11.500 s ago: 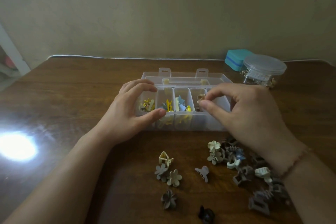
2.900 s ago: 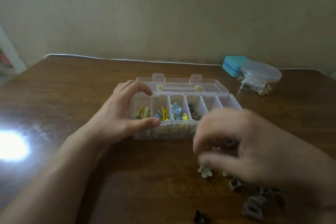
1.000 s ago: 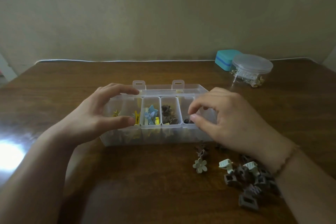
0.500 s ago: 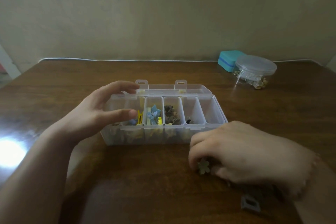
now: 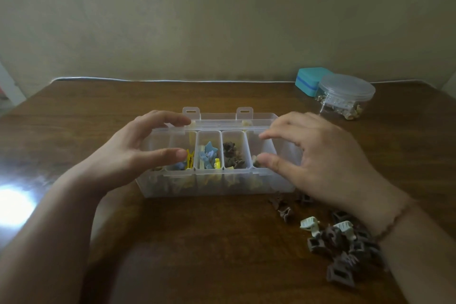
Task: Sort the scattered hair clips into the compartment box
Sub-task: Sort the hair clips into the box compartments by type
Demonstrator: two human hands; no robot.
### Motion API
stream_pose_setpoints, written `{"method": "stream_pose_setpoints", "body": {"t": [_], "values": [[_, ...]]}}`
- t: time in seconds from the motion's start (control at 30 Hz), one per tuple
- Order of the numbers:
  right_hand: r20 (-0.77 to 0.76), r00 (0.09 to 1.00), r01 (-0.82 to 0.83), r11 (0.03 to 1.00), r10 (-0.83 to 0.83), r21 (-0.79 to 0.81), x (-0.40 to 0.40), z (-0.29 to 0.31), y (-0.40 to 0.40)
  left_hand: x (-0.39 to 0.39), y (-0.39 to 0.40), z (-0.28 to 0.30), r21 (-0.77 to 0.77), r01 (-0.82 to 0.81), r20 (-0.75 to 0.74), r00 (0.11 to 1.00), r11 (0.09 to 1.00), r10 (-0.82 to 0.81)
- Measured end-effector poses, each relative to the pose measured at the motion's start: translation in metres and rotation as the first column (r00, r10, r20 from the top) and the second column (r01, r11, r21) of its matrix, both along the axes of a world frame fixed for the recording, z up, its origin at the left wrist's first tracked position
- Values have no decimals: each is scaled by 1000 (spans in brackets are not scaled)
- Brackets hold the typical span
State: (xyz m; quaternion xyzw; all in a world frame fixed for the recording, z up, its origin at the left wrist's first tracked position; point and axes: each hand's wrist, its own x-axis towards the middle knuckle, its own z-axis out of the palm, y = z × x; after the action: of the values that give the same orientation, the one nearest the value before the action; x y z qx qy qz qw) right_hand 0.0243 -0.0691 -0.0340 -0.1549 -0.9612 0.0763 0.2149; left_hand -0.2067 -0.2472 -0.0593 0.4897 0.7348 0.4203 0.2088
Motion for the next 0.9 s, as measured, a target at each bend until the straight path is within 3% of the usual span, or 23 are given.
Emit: {"method": "stream_pose_setpoints", "body": {"t": [0.1, 0.2, 0.3, 0.5, 0.6, 0.67, 0.73, 0.9], "values": [[9, 999, -38, 997, 39, -64, 13, 18, -8, -2, 0, -1, 6, 4, 15, 1000, 1000, -4], [333, 943, -23, 1000, 22, -2, 23, 25, -19, -2, -1, -2, 13, 0, 24, 1000, 1000, 0], [511, 860, -38, 997, 1, 62, 19, 20, -26, -3, 0, -3, 25, 0, 20, 1000, 1000, 0], [584, 806, -150, 988, 100, 39, 13, 10, -26, -4, 1, -4, 31, -5, 20, 1000, 999, 5], [463, 866, -164, 982, 191, -98, 18, 17, -23, -4, 0, -5, 29, -2, 23, 1000, 1000, 1], [171, 964, -161, 957, 205, -241, 17, 24, -21, -4, 0, -5, 24, 4, 20, 1000, 1000, -4], [-99, 988, -142, 952, 119, -270, 14, 23, -18, -4, 0, -5, 27, 5, 24, 1000, 1000, -6], [-45, 996, -78, 990, 73, -114, 5, 13, -10, -4, 1, -5, 31, -2, 3, 1000, 1000, 2]]}}
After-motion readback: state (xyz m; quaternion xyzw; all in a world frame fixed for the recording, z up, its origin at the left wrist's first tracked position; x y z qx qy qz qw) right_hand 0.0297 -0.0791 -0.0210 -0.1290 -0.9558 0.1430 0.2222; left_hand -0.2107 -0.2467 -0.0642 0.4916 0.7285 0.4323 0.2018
